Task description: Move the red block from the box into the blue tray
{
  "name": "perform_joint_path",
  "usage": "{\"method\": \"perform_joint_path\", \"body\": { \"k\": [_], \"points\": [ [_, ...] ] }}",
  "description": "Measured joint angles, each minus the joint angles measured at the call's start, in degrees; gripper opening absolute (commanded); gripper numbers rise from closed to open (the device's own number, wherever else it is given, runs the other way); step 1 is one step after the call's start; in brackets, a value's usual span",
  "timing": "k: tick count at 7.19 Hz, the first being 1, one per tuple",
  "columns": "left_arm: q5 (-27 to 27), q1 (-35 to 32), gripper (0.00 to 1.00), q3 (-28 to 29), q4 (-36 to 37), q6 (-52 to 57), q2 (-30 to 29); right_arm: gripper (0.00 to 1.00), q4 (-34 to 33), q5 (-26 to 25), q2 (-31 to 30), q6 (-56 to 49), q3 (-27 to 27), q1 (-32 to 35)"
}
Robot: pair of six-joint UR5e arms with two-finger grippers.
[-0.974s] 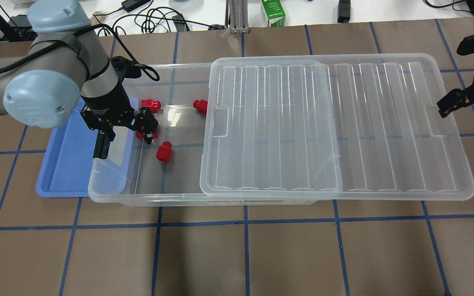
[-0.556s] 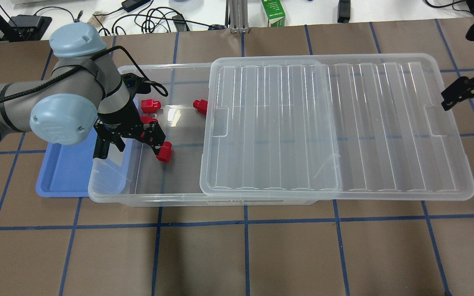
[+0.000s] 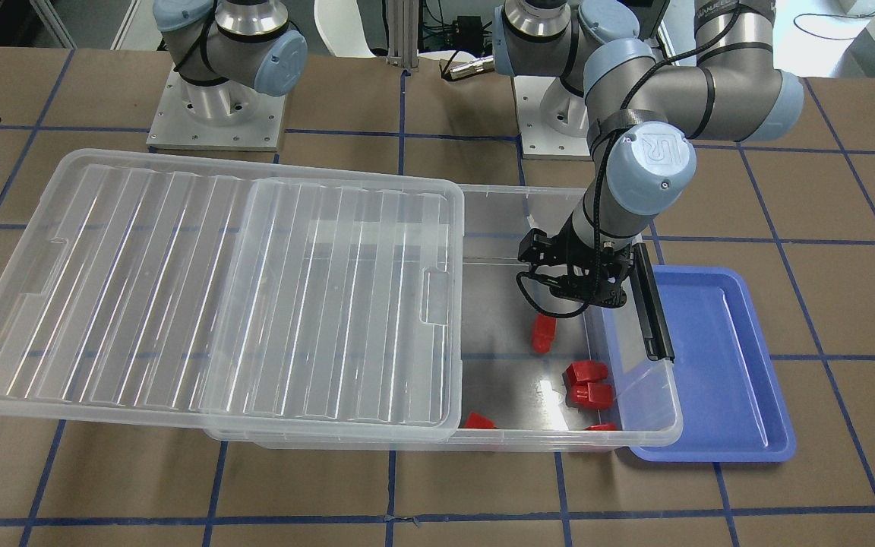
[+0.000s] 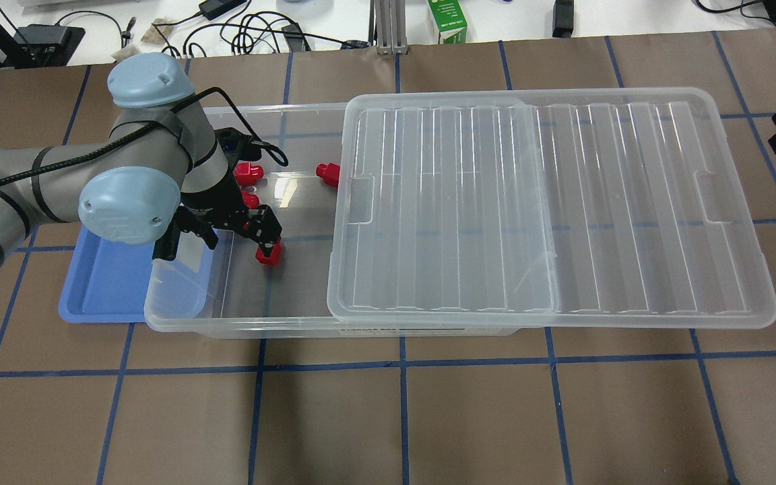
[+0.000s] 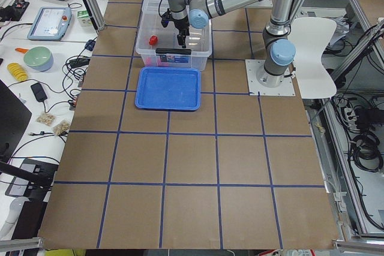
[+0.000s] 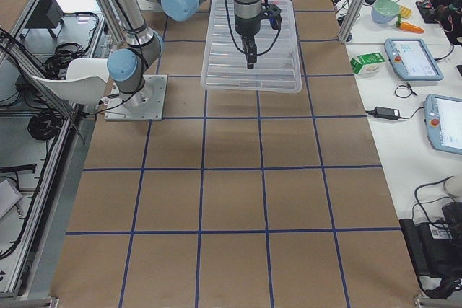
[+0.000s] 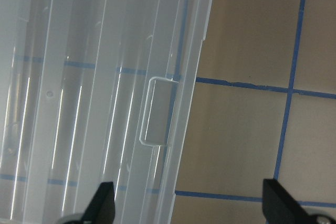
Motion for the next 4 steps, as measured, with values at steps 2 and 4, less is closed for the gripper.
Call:
{"method": "perform_joint_path", "body": {
  "k": [2,4],
  "points": [
    [0.0,0.0,0.98,-0.3,2.8,0.9,-2.4,1.00,1.8,0.5,-1.1,4.4,-0.4,1.2],
    [0.0,0.0,0.98,-1.5,6.9,1.2,-5.3,1.00,0.6,1.7,-0.5,15.6,-0.7,8.6]
  ]
}}
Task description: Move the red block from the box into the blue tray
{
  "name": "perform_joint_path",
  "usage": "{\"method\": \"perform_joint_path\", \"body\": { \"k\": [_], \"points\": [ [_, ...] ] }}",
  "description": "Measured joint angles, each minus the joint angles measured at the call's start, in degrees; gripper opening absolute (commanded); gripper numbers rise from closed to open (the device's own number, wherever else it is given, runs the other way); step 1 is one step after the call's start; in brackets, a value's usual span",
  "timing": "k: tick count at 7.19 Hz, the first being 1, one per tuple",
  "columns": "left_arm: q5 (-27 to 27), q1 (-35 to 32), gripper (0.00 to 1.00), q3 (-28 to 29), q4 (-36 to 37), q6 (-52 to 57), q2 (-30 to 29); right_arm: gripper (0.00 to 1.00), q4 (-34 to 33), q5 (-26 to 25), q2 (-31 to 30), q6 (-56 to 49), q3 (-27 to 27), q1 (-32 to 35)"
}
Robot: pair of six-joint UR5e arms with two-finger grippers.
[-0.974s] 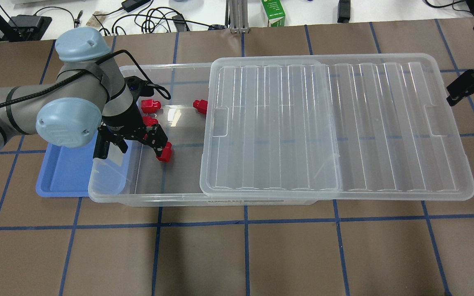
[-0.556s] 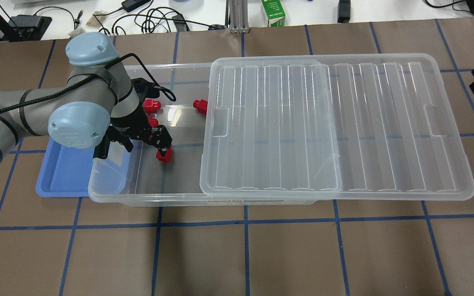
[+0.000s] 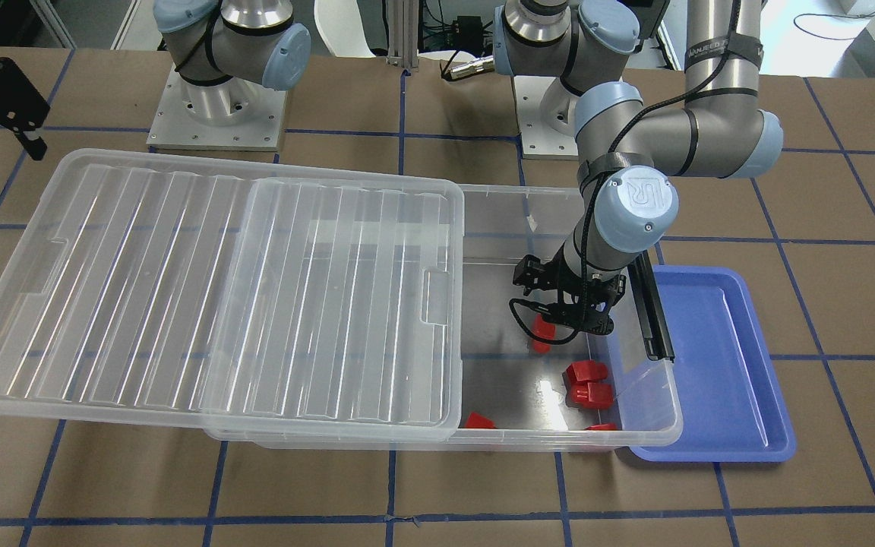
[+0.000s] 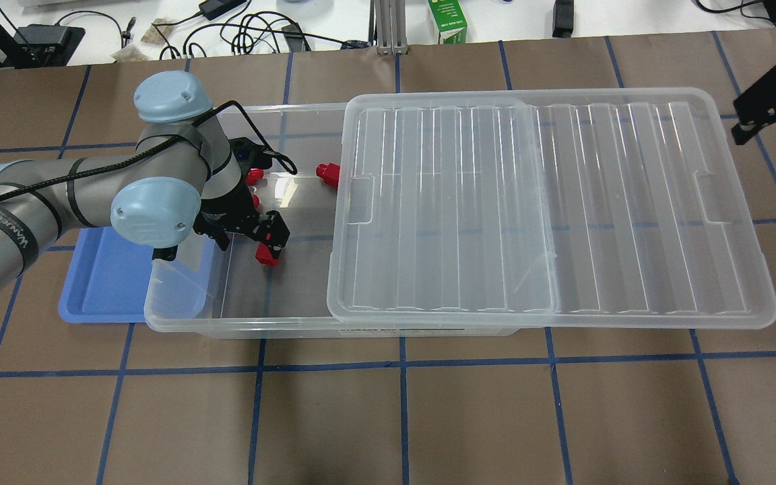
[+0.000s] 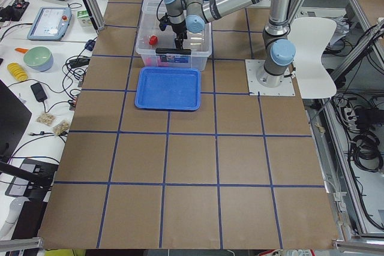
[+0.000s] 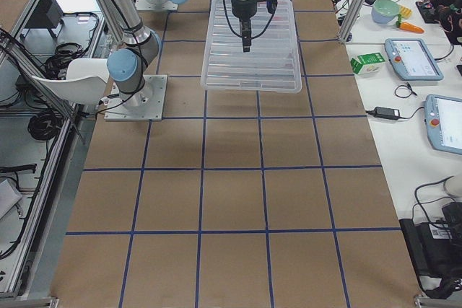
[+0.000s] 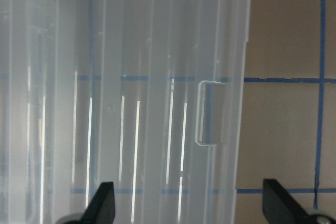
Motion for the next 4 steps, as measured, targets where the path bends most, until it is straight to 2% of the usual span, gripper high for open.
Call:
{"method": "perform_joint_path", "body": {
  "k": [2,3,4],
  "points": [
    [0.0,0.1,0.98,-1.3,5.0,0.1,-3.0,1.00,-2.5,-0.2,2.3,12.4,-1.1,9.0],
    [0.0,0.1,0.98,-1.5,6.4,0.1,-4.1,1.00,-2.7,-0.3,4.8,17.3,-3.6,12.1],
    [0.0,0.1,0.83,-1.5,7.5,0.1,-5.0,1.00,-2.1,-0.5,7.6,20.1,-6.7,14.2]
  ]
}}
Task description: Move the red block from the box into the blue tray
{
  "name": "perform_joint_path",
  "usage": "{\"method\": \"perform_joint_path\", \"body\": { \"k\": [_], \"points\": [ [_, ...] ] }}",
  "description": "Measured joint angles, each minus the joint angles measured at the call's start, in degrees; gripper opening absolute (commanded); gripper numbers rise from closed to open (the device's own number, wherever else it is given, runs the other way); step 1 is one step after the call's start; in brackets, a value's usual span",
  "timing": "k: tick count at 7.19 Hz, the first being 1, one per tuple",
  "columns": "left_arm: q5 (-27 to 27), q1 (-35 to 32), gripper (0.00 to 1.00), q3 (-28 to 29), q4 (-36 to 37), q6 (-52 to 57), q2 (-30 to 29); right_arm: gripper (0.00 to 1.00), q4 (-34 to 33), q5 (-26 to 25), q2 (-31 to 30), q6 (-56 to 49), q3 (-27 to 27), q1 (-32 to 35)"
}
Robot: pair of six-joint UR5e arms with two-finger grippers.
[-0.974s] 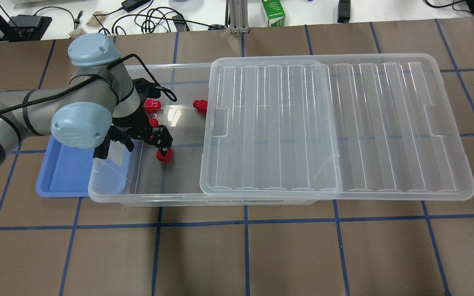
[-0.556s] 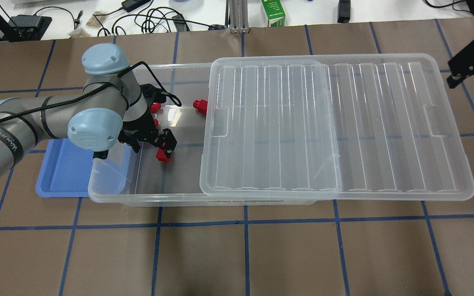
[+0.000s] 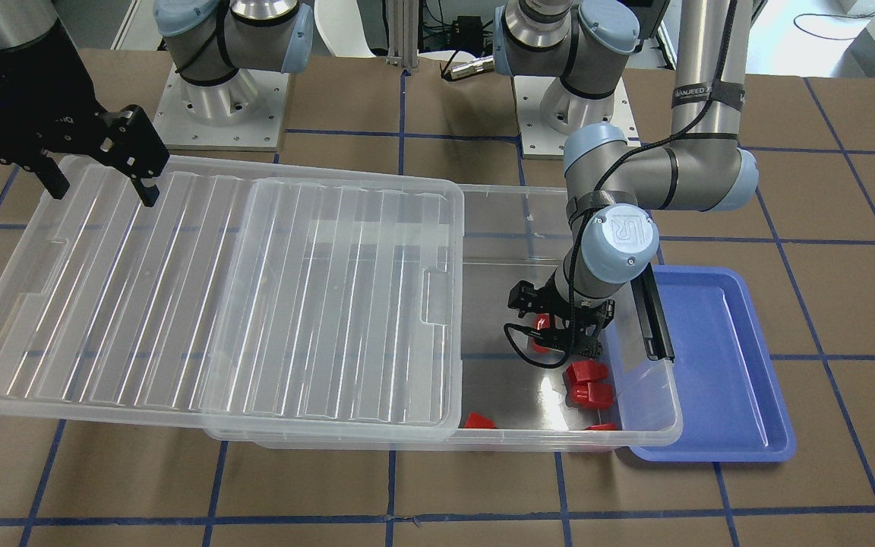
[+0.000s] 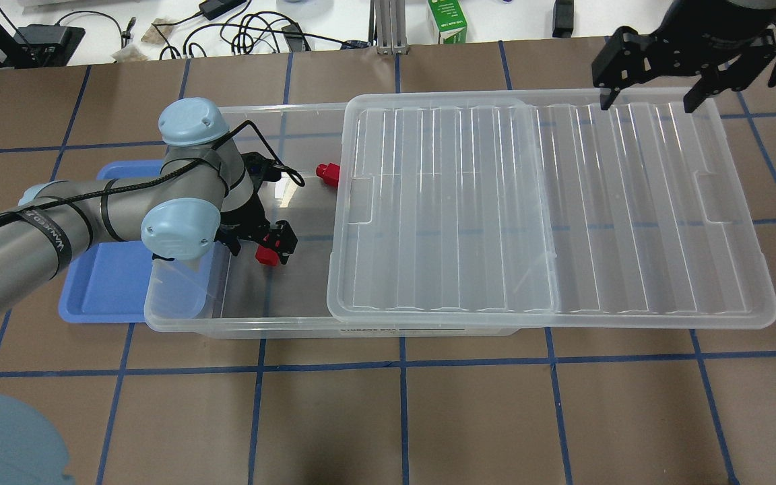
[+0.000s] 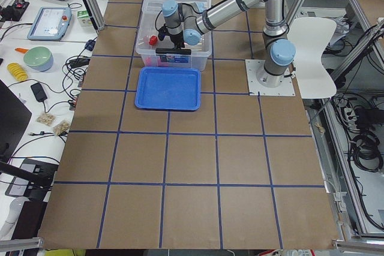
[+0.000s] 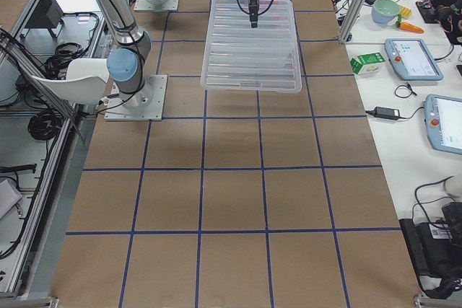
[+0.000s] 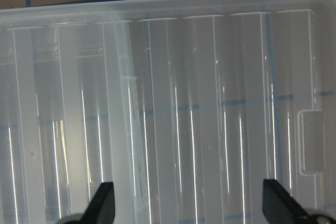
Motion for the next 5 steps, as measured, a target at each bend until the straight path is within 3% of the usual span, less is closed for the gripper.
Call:
{"method": "perform_joint_path", "body": {
  "k": [1,2,3,5],
  "points": [
    [0.0,0.0,0.50,0.0,1.2,0.0,-0.9,1.00,0.8,0.1,2.0,1.2,-2.1,1.3],
    [-0.1,-0.1,0.10,0.0,2.1,-0.1,-1.6,1.00,1.1,0.4,2.7,1.6,-2.7,1.9],
    [-0.1,-0.1,0.00,-0.1,2.4,-0.2,-2.0,1.00,1.3,0.5,2.8,1.8,-2.5,2.2],
    [0.0,-0.1,0.00,0.1,2.7,0.0,-2.1,1.00,1.2,0.2,2.3,1.7,-1.5,3.3]
  ]
}}
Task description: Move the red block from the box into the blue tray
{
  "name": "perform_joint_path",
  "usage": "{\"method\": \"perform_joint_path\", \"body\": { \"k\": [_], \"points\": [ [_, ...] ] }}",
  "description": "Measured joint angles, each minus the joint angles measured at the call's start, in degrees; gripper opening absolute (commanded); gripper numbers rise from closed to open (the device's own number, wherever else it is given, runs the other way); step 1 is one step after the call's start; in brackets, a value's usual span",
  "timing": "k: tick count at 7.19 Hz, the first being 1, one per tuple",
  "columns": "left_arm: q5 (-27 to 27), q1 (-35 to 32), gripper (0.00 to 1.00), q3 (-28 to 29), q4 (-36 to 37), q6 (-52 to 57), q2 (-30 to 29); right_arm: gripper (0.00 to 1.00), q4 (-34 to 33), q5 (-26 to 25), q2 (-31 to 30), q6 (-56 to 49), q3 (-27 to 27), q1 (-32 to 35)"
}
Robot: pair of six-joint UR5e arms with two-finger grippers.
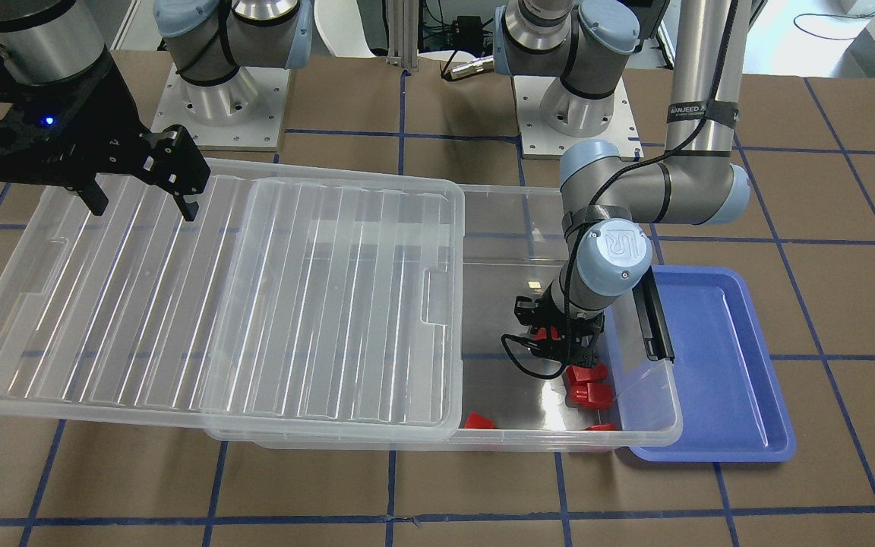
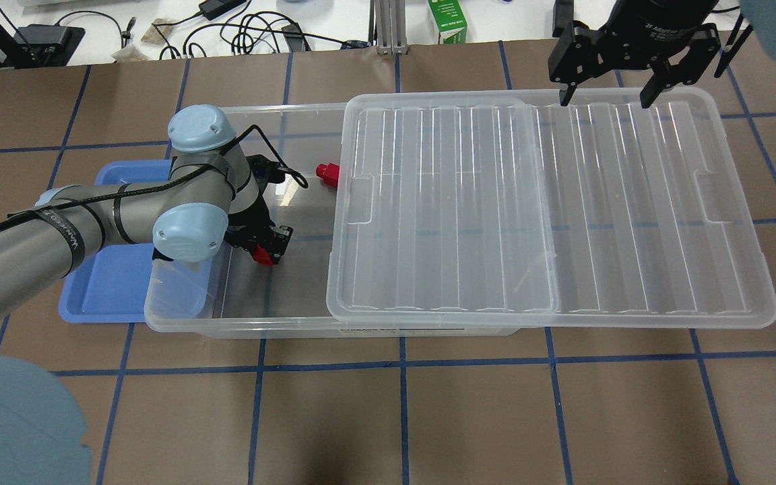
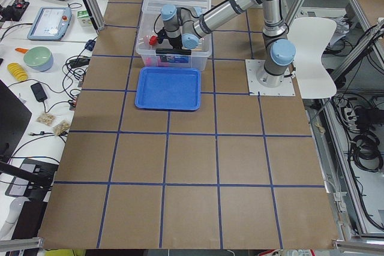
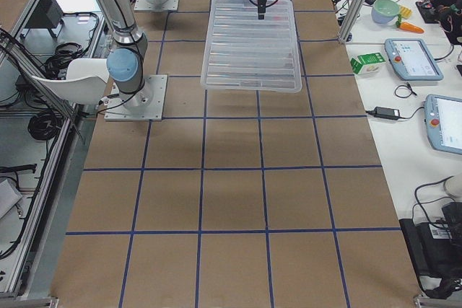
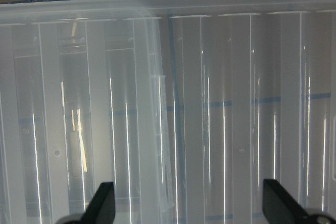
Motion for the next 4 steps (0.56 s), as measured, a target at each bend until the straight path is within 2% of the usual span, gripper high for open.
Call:
{"method": "perform_joint_path", "body": {
  "k": [2,4],
  "points": [
    [0.1,-0.1,0.00,0.8,-0.2,0.1,0.6,1.00,-0.3,-0.1,-0.1,0.0,0.4,0.4],
    [0.2,-0.6,0.00,5.3,-5.2,-0.4,2.4,1.00,-0.3,-0.2,-0.2,0.0,0.5,0.5]
  ]
}}
